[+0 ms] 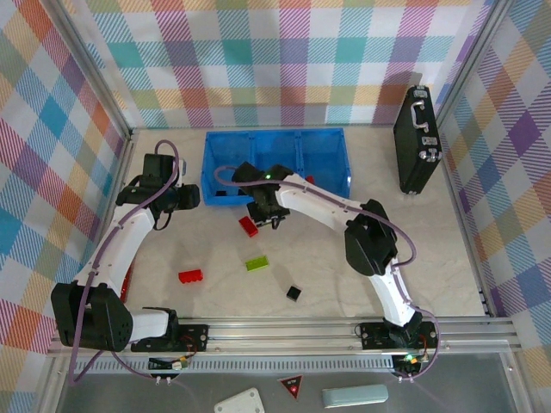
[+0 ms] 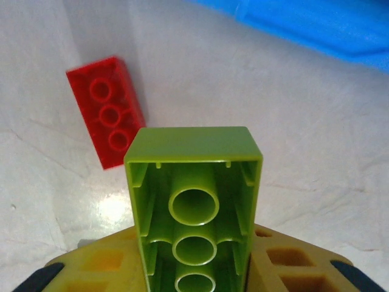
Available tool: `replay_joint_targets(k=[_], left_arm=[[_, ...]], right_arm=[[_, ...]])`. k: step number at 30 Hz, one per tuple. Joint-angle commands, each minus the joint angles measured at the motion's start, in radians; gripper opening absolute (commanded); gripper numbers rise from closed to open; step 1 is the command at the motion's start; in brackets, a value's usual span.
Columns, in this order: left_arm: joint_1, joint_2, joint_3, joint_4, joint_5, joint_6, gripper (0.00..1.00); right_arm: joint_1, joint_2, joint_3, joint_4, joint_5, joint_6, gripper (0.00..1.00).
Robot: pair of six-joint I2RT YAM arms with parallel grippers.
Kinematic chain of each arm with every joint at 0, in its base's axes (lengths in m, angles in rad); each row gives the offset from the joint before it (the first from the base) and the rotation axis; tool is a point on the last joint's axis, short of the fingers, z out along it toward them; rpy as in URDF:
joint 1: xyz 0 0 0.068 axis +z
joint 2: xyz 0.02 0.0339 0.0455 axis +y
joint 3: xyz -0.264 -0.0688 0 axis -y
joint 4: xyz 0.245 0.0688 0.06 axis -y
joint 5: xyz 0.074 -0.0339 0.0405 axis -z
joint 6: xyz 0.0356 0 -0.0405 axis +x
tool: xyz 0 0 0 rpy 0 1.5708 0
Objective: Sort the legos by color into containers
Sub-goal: Place the lego in the container.
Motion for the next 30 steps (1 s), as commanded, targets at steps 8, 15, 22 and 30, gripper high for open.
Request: replay_joint_targets(k=[8, 15, 22, 30], left_arm=[[0.015, -0.028, 0.005, -0.023, 0.015, 0.007, 0.52], [0.014, -0.028, 0.004, -0.026, 0.013, 0.007, 0.52], [0.014, -0.029, 0.003, -0.025, 0.010, 0.007, 0.52], [0.014, -0.029, 0.001, -0.027, 0.006, 0.007, 0.52]], right_arm=[[-0.108, 0.075, 0.164, -0.040, 0.024, -0.077, 0.36], [-0.179, 0.165, 0.275, -0.041, 0.025, -0.088, 0.36], [-0.236, 0.260, 0.358, -0.016, 0.040, -0.095, 0.36], [-0.257, 0.359, 0.452, 0.004, 0.060, -0.082, 0.38]])
